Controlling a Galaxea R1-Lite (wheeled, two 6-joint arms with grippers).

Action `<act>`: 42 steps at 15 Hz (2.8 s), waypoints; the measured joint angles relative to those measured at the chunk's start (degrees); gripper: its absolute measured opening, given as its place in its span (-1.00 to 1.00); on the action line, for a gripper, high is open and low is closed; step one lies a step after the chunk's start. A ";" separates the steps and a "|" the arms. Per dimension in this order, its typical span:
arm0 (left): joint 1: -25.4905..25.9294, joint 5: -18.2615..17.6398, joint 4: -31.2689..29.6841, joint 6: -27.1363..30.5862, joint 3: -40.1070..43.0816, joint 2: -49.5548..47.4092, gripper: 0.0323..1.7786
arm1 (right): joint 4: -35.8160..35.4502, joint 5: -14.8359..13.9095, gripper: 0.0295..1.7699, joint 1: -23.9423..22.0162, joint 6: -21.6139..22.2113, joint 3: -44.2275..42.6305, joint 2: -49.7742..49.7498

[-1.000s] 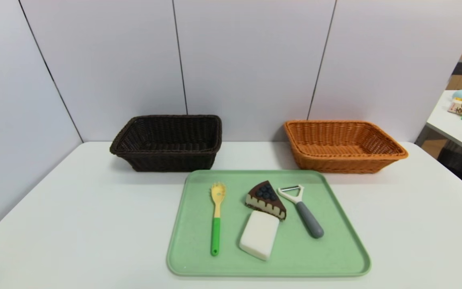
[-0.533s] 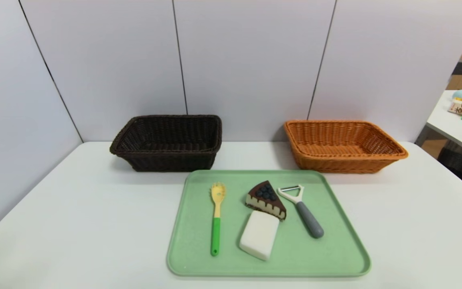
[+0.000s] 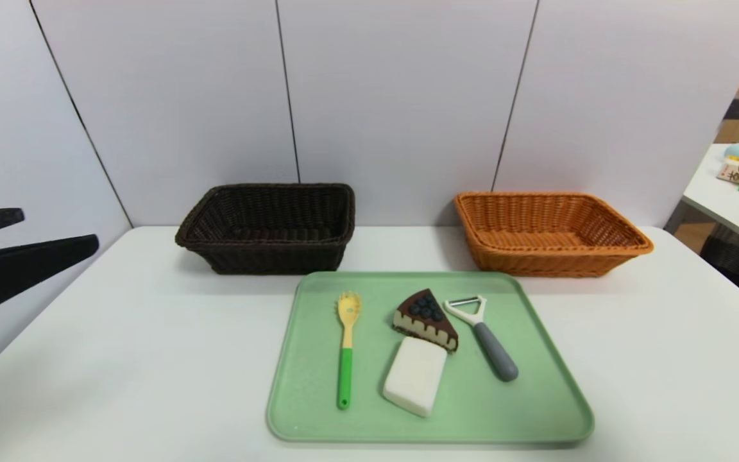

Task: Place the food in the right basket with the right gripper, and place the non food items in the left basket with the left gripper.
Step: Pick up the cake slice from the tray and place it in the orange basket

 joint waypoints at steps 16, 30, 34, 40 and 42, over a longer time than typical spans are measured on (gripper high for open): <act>-19.32 14.19 -3.45 -7.72 -0.77 16.15 0.90 | -0.22 -3.15 0.91 14.56 1.17 -4.57 19.10; -19.96 14.41 -1.12 -8.06 0.26 16.59 0.90 | 37.88 -3.12 0.91 20.20 6.81 -45.23 46.71; -20.26 15.56 -0.77 -8.33 0.46 16.19 0.90 | 53.14 -3.28 0.91 21.57 10.79 -60.56 55.76; -20.92 16.36 0.00 -8.33 0.68 15.24 0.90 | 61.09 -9.05 0.91 23.63 10.84 -69.10 67.89; -20.94 16.38 0.30 -8.33 0.72 15.08 0.90 | 57.58 -9.24 0.91 23.89 9.17 -69.27 69.86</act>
